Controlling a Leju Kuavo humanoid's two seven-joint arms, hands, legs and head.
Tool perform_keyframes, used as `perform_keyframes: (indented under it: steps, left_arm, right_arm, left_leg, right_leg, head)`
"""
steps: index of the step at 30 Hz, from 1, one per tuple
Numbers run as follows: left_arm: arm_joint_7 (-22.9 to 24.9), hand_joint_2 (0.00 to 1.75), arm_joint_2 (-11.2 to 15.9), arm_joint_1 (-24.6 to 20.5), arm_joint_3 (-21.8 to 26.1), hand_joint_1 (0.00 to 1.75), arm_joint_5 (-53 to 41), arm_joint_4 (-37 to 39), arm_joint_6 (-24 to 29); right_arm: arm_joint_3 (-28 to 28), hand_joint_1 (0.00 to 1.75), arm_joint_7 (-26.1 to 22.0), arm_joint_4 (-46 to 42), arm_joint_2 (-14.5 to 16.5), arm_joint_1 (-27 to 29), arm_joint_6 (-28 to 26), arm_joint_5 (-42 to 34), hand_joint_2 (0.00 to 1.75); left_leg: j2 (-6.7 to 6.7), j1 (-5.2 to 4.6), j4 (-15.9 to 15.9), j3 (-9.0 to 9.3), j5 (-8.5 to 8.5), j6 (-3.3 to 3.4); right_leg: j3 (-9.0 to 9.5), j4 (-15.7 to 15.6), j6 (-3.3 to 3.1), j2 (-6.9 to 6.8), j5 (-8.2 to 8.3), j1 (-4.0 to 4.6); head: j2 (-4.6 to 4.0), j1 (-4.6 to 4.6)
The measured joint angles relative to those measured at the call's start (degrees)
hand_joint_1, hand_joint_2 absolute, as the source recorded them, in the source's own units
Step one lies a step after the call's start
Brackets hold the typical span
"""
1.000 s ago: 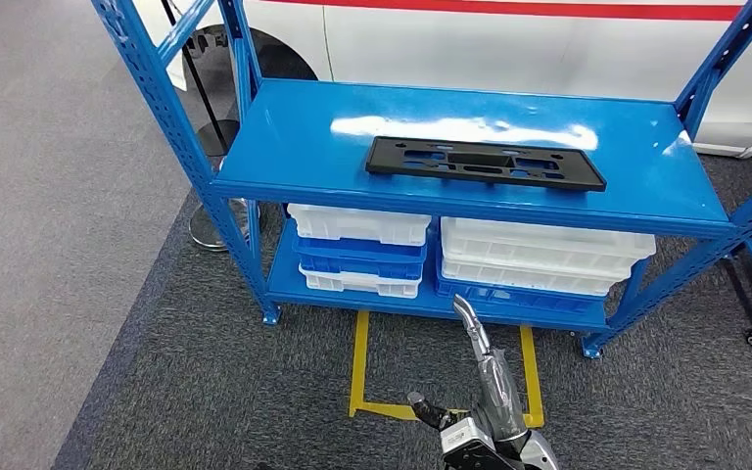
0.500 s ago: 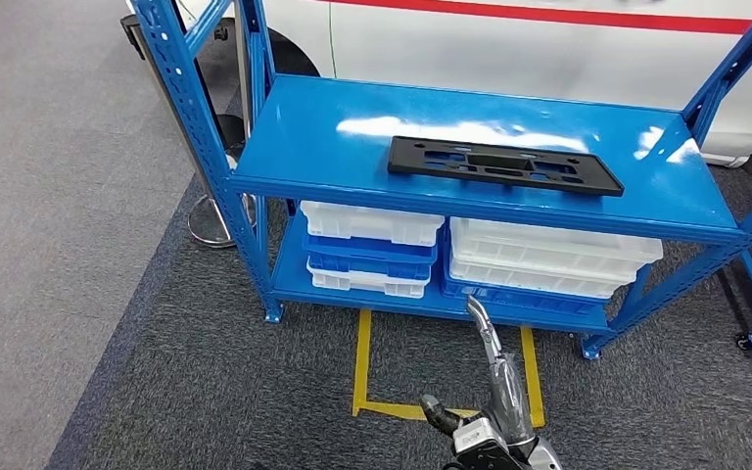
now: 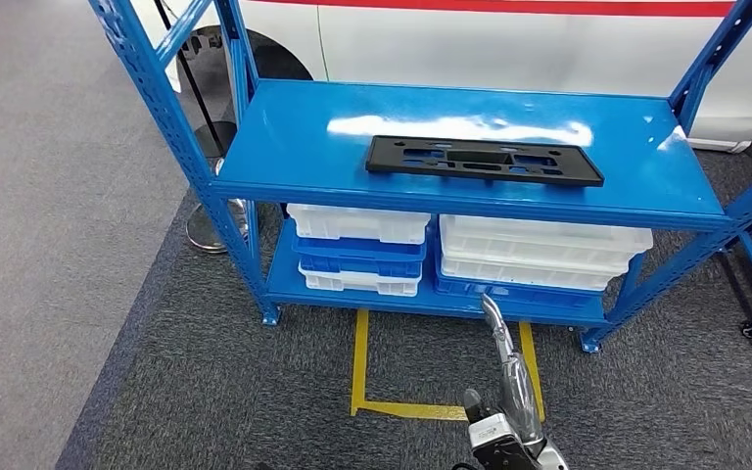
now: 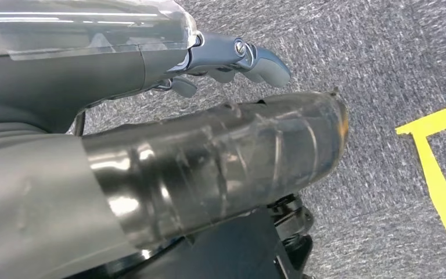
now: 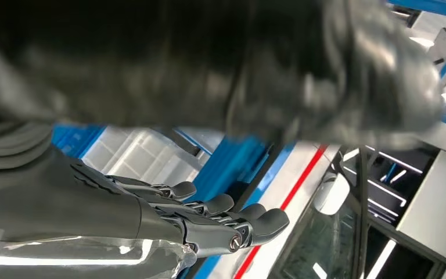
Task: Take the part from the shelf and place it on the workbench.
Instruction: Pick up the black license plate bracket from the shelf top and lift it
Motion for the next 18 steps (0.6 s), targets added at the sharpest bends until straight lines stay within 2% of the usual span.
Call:
perform_keyframes:
  steps: [1,3,4,5,7,9,10,12,14,16,17,18]
  left_arm:
    - [0.02,0.0,-0.02,0.0,-0.01,0.0,-0.01,0.0,0.05]
    - [0.16,0.0,-0.07,0.03,-0.03,0.0,0.0,0.0,0.11]
    - [0.27,0.0,-0.08,0.04,-0.04,0.0,0.0,0.0,0.11]
    - [0.38,0.0,-0.08,0.08,-0.05,0.0,0.0,0.0,0.09]
    - [0.55,0.0,-0.07,0.09,-0.07,0.0,-0.01,0.0,-0.01]
    - [0.63,0.0,-0.07,0.1,-0.08,0.0,-0.01,0.0,-0.13]
    - [0.66,0.0,-0.07,0.11,-0.08,0.0,-0.01,0.0,-0.21]
    - [0.68,0.0,-0.08,0.1,-0.08,0.0,-0.02,0.0,-0.34]
    - [0.68,0.0,-0.09,0.05,-0.09,0.0,-0.04,0.0,-0.45]
    - [0.71,0.0,-0.09,0.14,-0.1,0.0,-0.08,0.0,-0.54]
    - [0.74,0.0,-0.09,0.18,-0.11,0.0,-0.1,0.0,-0.56]
    - [0.76,0.0,-0.08,0.2,-0.12,0.0,-0.14,0.0,-0.56]
  right_arm:
    - [-0.11,0.0,-0.01,-0.11,0.04,0.14,0.01,-0.04,0.0]
    - [-0.42,0.0,-0.02,-0.34,0.26,0.59,0.04,-0.14,0.0]
    - [-0.59,0.0,-0.02,-0.43,0.37,0.81,0.06,-0.15,0.0]
    - [-0.68,0.0,-0.03,-0.45,0.45,0.96,0.08,-0.13,0.0]
    - [-0.79,0.0,-0.02,-0.44,0.46,1.01,0.14,-0.03,0.0]
    - [-0.81,0.0,-0.01,-0.44,0.47,1.03,0.17,0.04,0.0]
    - [-0.83,0.0,-0.01,-0.45,0.47,1.06,0.19,0.06,0.0]
    - [-0.95,0.0,-0.01,-0.5,0.47,1.12,0.17,0.06,0.0]
    - [-1.12,0.0,-0.04,-0.57,0.47,1.1,0.11,0.11,0.0]
    - [-1.24,0.0,-0.1,-0.6,0.47,1.19,-0.03,0.24,0.0]
    - [-1.27,0.0,-0.19,-0.6,0.47,1.29,-0.13,0.3,0.0]
    - [-1.31,0.0,-0.34,-0.61,0.48,1.37,-0.27,0.36,0.0]
  left_leg:
    - [0.1,0.09,-0.06,0.01,-0.07,-0.37]
    - [0.24,0.33,7.49,-3.22,-4.02,-1.47]
    - [0.22,0.46,8.91,-3.68,-4.33,-1.94]
    - [-0.16,0.6,9.18,-3.67,-4.25,-2.12]
    - [-1.56,0.73,1.68,-0.16,-0.69,-1.84]
    - [-2.23,0.58,0.13,0.52,-0.7,-1.4]
    - [-1.9,0.55,0.04,0.51,-0.53,-1.07]
    - [-1.16,0.68,-0.5,0.7,-0.14,-0.25]
    - [-0.38,0.82,-0.94,0.83,0.11,0.4]
    - [0.25,0.77,-0.96,0.75,0.1,0.6]
    - [0.49,0.75,-0.95,0.72,0.09,0.61]
    - [0.68,0.74,-0.92,0.72,0.08,0.6]
  right_leg:
    - [0.09,-0.23,-0.22,0.13,0.19,-0.14]
    - [0.3,-0.75,-0.95,0.58,0.62,-0.42]
    - [0.43,-0.87,-1.22,1.09,0.75,-0.61]
    - [0.38,-0.65,-1.22,1.59,0.67,-0.6]
    - [0.03,0.01,-0.67,2.58,0.41,-0.49]
    - [-0.39,0.17,-0.04,3.17,0.52,-0.45]
    - [-0.49,0.08,0.28,3.49,0.67,-0.53]
    - [-0.86,0.92,0.82,3.08,0.02,-0.65]
    - [-3.02,5.6,1.26,1.74,-2.89,-0.7]
    - [-6.6,12.94,1.62,1.03,-6.21,-0.71]
    - [-7.68,15.17,1.73,0.95,-6.66,-0.75]
    - [-7.85,15.58,1.77,0.9,-6.11,-0.78]
  head:
    - [0.0,0.0]
    - [0.0,-0.04]
    - [0.0,-0.07]
    - [0.0,-0.09]
    - [0.0,-0.08]
    - [0.0,-0.05]
    - [0.0,-0.04]
    - [0.0,-0.01]
    - [0.0,0.04]
    - [0.0,0.04]
    - [0.0,0.05]
    - [0.0,0.04]
